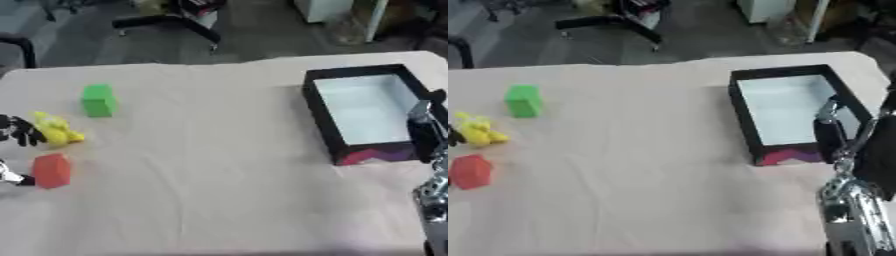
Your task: Pick up the objects with one hand, pass them to the other hand, and then place them into the box on the other side of the table.
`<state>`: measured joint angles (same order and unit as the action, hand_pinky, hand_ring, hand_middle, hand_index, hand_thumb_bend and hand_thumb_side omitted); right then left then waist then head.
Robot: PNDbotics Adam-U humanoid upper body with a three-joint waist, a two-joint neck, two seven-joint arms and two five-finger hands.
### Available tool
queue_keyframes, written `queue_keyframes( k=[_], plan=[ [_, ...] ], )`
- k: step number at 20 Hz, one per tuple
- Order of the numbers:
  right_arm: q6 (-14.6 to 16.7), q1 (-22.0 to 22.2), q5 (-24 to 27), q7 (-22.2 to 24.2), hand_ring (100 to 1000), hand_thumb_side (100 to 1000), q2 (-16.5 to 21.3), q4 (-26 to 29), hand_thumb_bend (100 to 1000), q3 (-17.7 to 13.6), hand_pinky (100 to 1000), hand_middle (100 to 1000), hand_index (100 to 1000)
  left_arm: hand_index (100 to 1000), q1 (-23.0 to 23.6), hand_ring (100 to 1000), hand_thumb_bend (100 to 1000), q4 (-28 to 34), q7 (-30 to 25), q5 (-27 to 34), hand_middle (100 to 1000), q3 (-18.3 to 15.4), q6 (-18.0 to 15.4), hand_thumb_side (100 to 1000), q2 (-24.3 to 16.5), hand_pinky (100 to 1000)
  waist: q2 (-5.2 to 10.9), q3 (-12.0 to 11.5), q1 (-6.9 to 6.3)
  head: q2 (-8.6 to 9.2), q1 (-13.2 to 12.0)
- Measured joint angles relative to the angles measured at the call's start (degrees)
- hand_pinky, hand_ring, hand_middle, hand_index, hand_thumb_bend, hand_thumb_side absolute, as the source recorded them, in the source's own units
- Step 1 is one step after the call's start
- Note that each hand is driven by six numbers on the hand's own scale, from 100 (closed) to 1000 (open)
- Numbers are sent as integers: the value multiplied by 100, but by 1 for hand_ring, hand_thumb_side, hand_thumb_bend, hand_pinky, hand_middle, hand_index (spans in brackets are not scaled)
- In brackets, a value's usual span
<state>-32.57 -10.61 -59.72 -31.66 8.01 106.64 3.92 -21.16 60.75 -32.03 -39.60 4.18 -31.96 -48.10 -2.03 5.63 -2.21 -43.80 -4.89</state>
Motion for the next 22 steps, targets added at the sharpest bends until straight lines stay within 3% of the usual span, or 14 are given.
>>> queue_keyframes(
  k=[4, 6, 7, 13, 16, 18, 20, 22],
  plan=[
    [0, 0, 2, 0, 737, 453, 0, 0, 100, 0, 348, 729, 901, 750, 3, 592, 578, -104, 29, -132, 577, -14, -27, 413, 191, 737, 0, -1, 20, 0, -5],
    [1, 0, 3, -1, 737, 453, 0, 0, 100, 0, 348, 729, 899, 683, 5, 546, 527, -133, 120, -206, 515, -50, -41, 362, 255, 706, 0, -1, 20, 0, -6],
    [3, 0, 4, -3, 737, 455, 0, 0, 100, 0, 348, 729, 899, 599, 9, 486, 465, -150, 201, -240, 446, -67, -40, 299, 285, 662, 0, -1, 19, 0, -6],
    [-1, -54, 7, 1, 739, 420, 3, -28, 100, 108, 354, 728, 885, 517, -24, 417, 373, -113, 1123, -322, 366, -226, 88, 242, 338, 616, 0, -27, 25, 0, -6],
    [-163, -322, -55, 163, 747, 332, 97, -137, 100, 451, 362, 739, 853, 499, -291, 406, 372, 95, 1596, -97, 349, -335, 231, 278, 338, 630, 15, -77, 30, 0, -2],
    [-427, -677, -231, 427, 752, 283, 209, -253, 100, 831, 362, 745, 841, 490, -584, 402, 356, 200, 1825, 371, 340, -323, 372, 304, 403, 633, 46, -123, 33, 0, 19],
    [-636, -1117, -525, 1006, 764, 244, 298, -356, 100, 1249, 380, 757, 847, 494, -879, 408, 347, 249, 1896, 1134, 346, -164, 565, 327, 560, 643, 67, -154, 39, 0, 40],
    [-614, -1526, -896, 1962, 777, 230, 359, -445, 100, 1639, 431, 772, 860, 505, -1162, 418, 352, 270, 1762, 2022, 358, 129, 827, 340, 788, 650, 73, -183, 48, 0, 61]
  ],
)
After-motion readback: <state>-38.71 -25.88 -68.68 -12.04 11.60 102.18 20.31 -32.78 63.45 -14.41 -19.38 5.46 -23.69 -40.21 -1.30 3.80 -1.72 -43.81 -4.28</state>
